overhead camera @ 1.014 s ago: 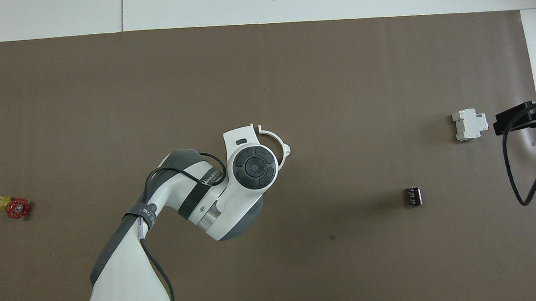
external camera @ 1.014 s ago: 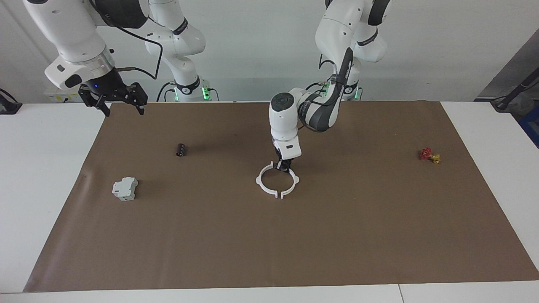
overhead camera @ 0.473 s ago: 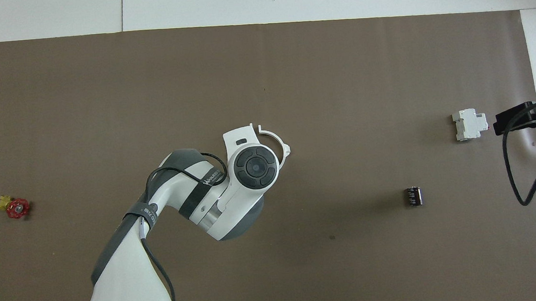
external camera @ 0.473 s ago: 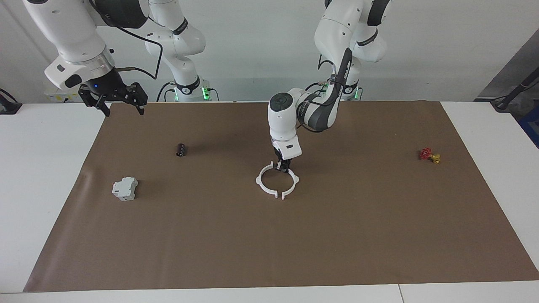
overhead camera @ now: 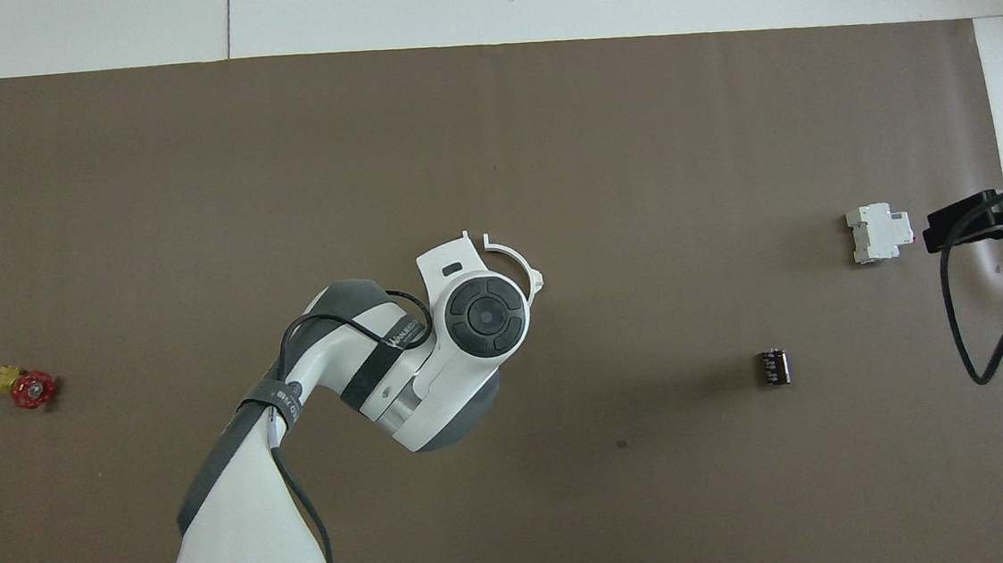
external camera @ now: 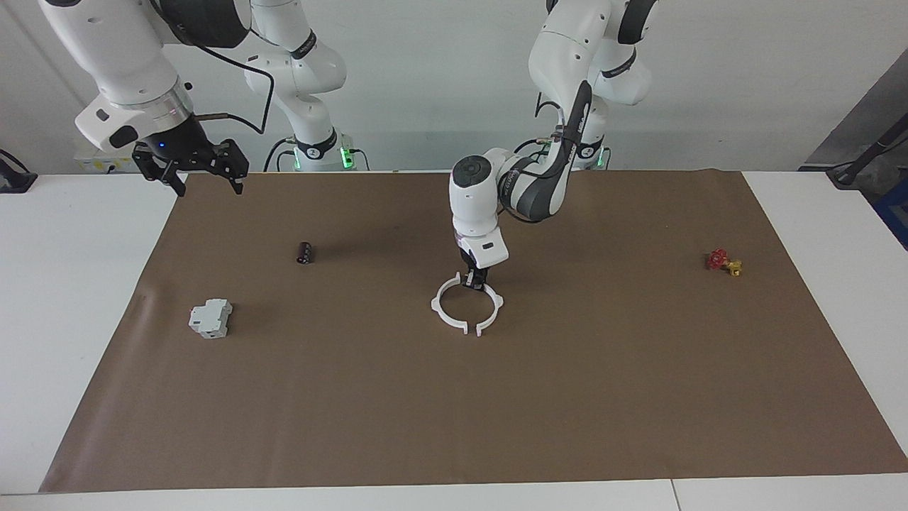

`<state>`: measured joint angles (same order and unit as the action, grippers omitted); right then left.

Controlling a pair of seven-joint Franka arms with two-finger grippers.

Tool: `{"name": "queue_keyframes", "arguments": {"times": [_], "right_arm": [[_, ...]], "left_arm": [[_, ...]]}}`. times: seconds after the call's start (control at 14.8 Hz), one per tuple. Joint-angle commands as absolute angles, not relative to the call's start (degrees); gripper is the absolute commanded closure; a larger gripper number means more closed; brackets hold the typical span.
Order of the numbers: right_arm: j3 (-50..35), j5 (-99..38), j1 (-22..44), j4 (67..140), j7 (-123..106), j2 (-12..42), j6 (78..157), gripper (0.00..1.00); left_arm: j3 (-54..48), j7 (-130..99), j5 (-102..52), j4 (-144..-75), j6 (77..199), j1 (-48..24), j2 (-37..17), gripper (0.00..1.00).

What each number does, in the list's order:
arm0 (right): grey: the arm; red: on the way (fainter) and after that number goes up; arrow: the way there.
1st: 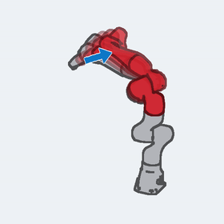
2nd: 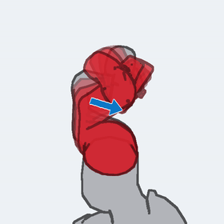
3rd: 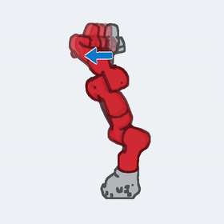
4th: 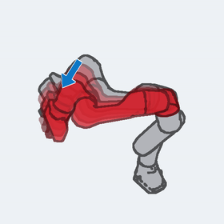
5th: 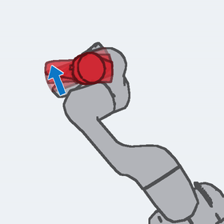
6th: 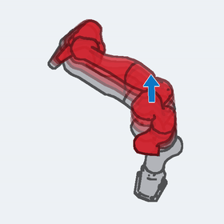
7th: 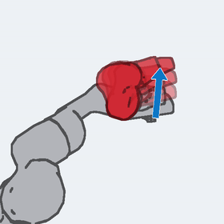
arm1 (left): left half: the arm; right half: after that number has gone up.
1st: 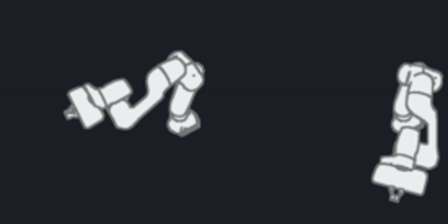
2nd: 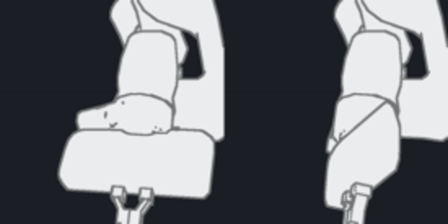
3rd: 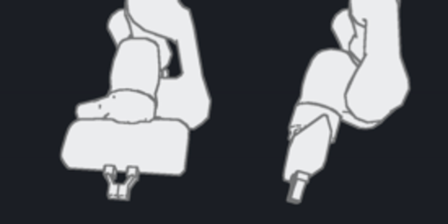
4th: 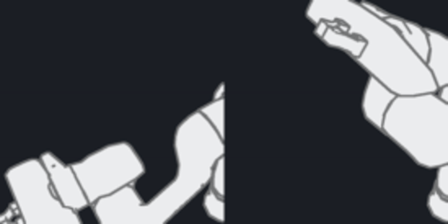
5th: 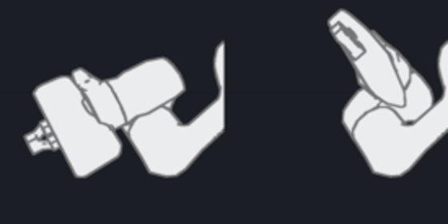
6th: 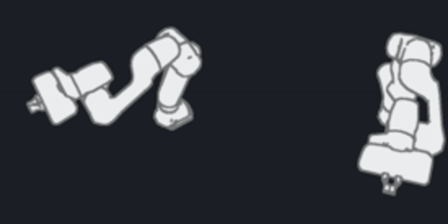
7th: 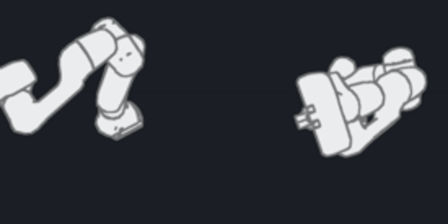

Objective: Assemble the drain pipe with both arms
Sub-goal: 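Press the held half-ring onto the placed half-ring with the left gripper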

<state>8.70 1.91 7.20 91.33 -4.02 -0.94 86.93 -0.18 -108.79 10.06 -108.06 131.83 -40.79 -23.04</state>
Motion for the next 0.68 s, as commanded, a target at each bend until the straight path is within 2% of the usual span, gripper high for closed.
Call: {"name": "queue_keyframes", "arguments": {"times": [0.0,0.61], "right_arm": [[8.5,0.9,6.7,91.8,-4.7,-1.6,86.7,0.00],[8.5,0.9,6.7,91.8,-4.7,-1.6,86.7,0.00]], "left_arm": [[0.5,-112.1,10.9,-106.3,131.2,-43.2,-25.4,1.00],[0.5,-111.8,12.3,-106.3,131.6,-43.2,-25.4,1.00]]}}
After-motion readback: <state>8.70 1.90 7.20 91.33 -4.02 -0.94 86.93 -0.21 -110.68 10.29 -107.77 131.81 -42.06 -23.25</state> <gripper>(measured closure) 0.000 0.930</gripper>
